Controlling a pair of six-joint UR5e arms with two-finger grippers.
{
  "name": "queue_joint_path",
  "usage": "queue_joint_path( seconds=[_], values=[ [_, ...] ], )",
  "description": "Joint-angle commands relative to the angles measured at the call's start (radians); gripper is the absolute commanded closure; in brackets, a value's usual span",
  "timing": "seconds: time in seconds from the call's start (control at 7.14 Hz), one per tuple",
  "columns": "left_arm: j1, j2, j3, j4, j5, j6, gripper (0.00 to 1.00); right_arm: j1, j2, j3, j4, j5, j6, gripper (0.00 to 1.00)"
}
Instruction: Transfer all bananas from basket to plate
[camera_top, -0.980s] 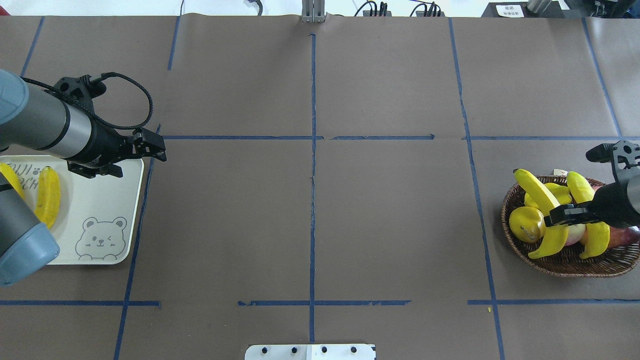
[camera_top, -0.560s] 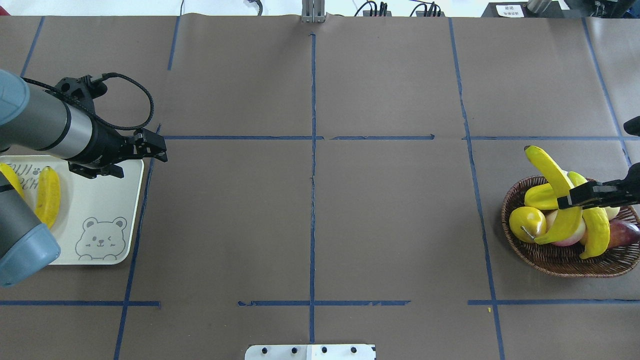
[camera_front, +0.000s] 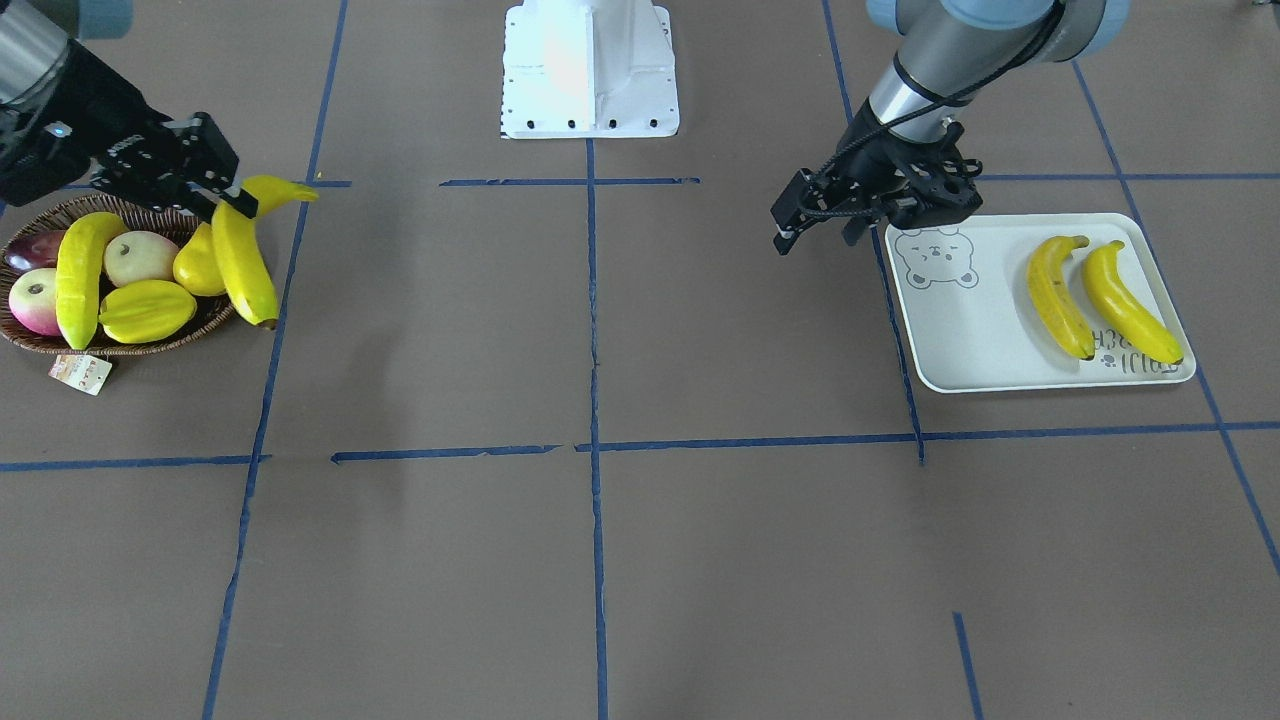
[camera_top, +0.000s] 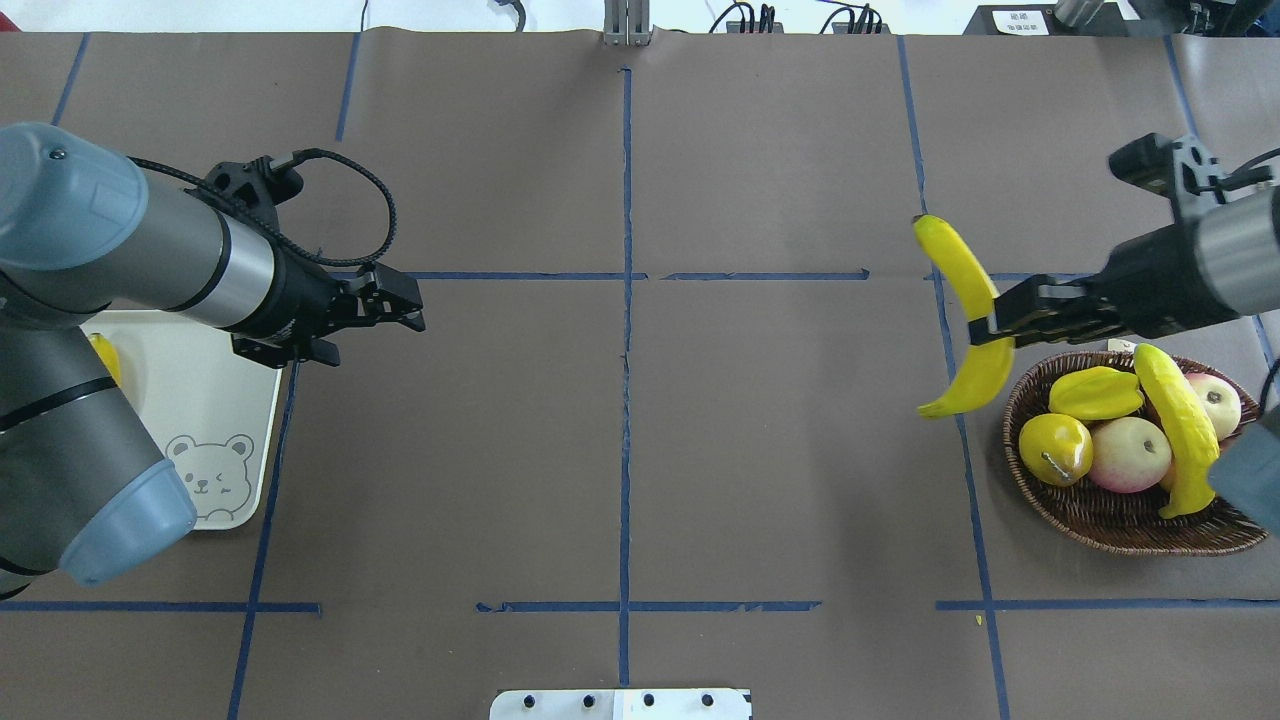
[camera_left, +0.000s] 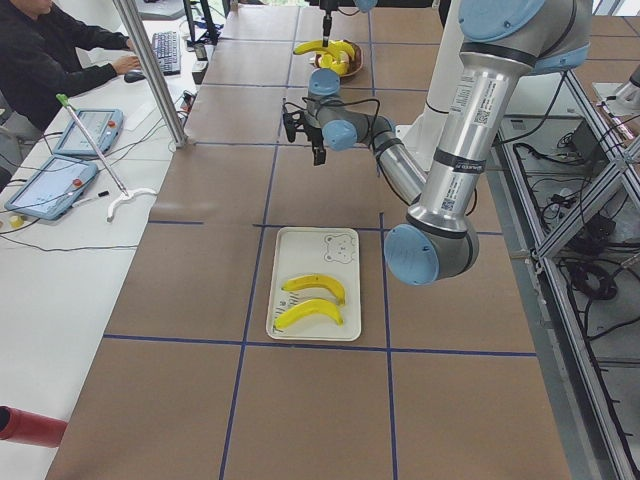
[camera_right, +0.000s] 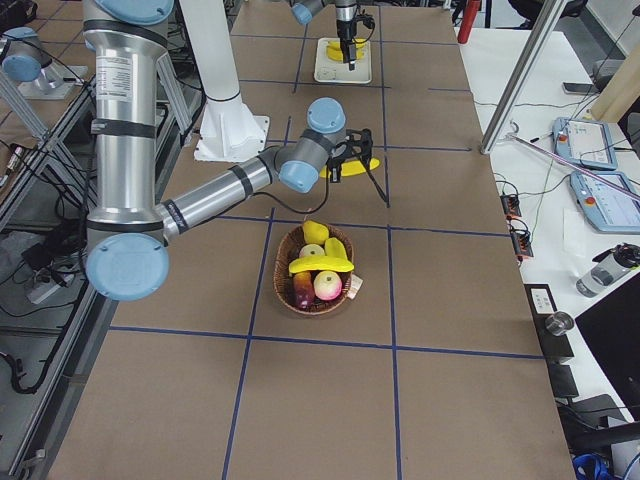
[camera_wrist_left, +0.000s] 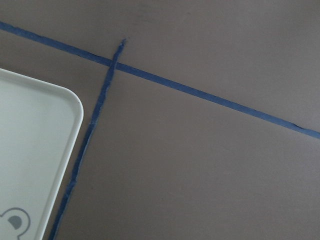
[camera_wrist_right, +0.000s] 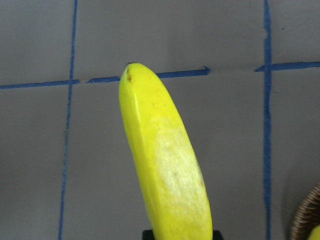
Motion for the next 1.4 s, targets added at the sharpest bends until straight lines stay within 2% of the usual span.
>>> queue_joint_path(
  seconds=[0.0,0.14,0.28,0.42,0.7,1.26],
  values=[
    [0.032,-0.053,0.063,-0.28,-0.001,-0.216,0.01,-0.169,0.136,-0.009,-0.002,-0.151,0.151,0.99],
    [0.032,-0.078,0.099,-0.399,0.001,-0.303,0.01,-0.236,0.191,-0.009,-0.014,-0.216,0.211,0.99],
    [0.049,-0.124,0.131,-0.434,0.001,-0.329,0.01,-0.299,0.278,-0.007,-0.102,-0.286,0.228,0.99],
    [0.058,-0.176,0.146,-0.434,0.008,-0.344,0.01,-0.347,0.364,-0.007,-0.219,-0.34,0.229,0.99],
    [0.081,-0.217,0.174,-0.434,0.054,-0.364,0.01,-0.418,0.408,-0.007,-0.26,-0.428,0.227,0.99],
    [0.159,-0.268,0.22,-0.437,0.107,-0.364,0.01,-0.43,0.427,-0.006,-0.263,-0.431,0.229,0.99]
  ],
)
